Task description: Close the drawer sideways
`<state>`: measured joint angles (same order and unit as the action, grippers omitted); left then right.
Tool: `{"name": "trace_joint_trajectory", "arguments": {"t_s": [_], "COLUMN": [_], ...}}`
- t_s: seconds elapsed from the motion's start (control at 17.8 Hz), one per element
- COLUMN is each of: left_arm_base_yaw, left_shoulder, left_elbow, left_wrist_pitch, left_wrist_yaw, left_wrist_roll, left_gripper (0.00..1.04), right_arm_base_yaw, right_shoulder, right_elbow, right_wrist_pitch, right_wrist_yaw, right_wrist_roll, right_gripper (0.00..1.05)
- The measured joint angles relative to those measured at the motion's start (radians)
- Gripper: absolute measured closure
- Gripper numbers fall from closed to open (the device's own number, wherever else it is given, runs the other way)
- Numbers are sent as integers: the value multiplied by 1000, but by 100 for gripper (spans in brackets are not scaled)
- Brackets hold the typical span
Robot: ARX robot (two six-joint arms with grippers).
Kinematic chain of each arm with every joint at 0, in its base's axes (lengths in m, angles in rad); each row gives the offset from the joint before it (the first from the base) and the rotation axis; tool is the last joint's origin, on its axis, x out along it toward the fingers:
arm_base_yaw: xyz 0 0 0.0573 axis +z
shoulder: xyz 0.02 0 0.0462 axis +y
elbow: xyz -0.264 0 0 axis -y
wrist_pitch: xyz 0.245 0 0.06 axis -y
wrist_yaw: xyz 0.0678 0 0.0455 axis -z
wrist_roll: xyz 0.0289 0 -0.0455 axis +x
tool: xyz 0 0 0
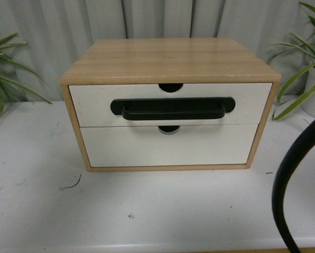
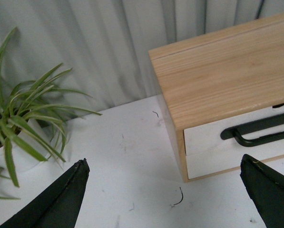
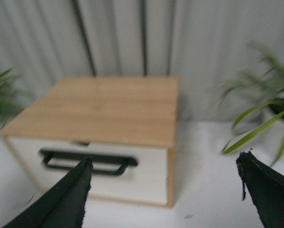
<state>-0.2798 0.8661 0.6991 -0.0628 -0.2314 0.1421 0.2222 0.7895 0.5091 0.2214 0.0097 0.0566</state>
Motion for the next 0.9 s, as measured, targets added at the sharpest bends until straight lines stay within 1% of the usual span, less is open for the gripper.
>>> {"name": "trace_joint_trajectory", "arguments": {"t_s": [0.06, 0.11, 0.17, 0.22, 0.28, 0.39, 0.45, 0.51, 0.56, 0.62, 0.73, 0.9], "left_arm_base_yaw": [22, 65, 100, 124, 139, 174, 184, 251, 285, 286, 275, 279], "left_shoulder": [-59, -151, -225, -266, -290, -339, -359, -389, -413, -428, -454, -524], "left_elbow": [-78, -171, -254, -314, -365, -456, -471, -494, -515, -531, -561, -603], "left_wrist_pitch": [158, 243, 281, 305, 319, 327, 333, 337, 338, 337, 332, 314], "left_wrist_yaw": [-13, 23, 43, 63, 92, 122, 135, 209, 217, 217, 234, 231], "left_wrist_roll": [-48, -84, -110, -120, -127, -135, -135, -138, -138, -139, -139, -139], "left_gripper": [16, 27, 37, 50, 63, 88, 95, 103, 103, 103, 103, 103], "right_arm_base_yaw": [7, -4, -24, -18, -29, -81, -93, -117, -185, -226, -227, -222], "right_shoulder": [-72, -167, -253, -331, -391, -434, -451, -473, -492, -506, -530, -578], "right_elbow": [-51, -116, -182, -241, -286, -335, -354, -371, -384, -393, -410, -444], "right_wrist_pitch": [26, -4, -40, -52, -44, -42, -43, -48, -52, -53, -58, -76], "right_wrist_yaw": [93, 167, 203, 206, 179, 141, 124, 88, 17, 8, -10, -10], "right_wrist_roll": [-20, -34, -40, -48, -51, -52, -54, -56, -57, -57, -57, -57], "right_gripper": [22, 33, 44, 57, 71, 95, 103, 103, 103, 103, 103, 103]}}
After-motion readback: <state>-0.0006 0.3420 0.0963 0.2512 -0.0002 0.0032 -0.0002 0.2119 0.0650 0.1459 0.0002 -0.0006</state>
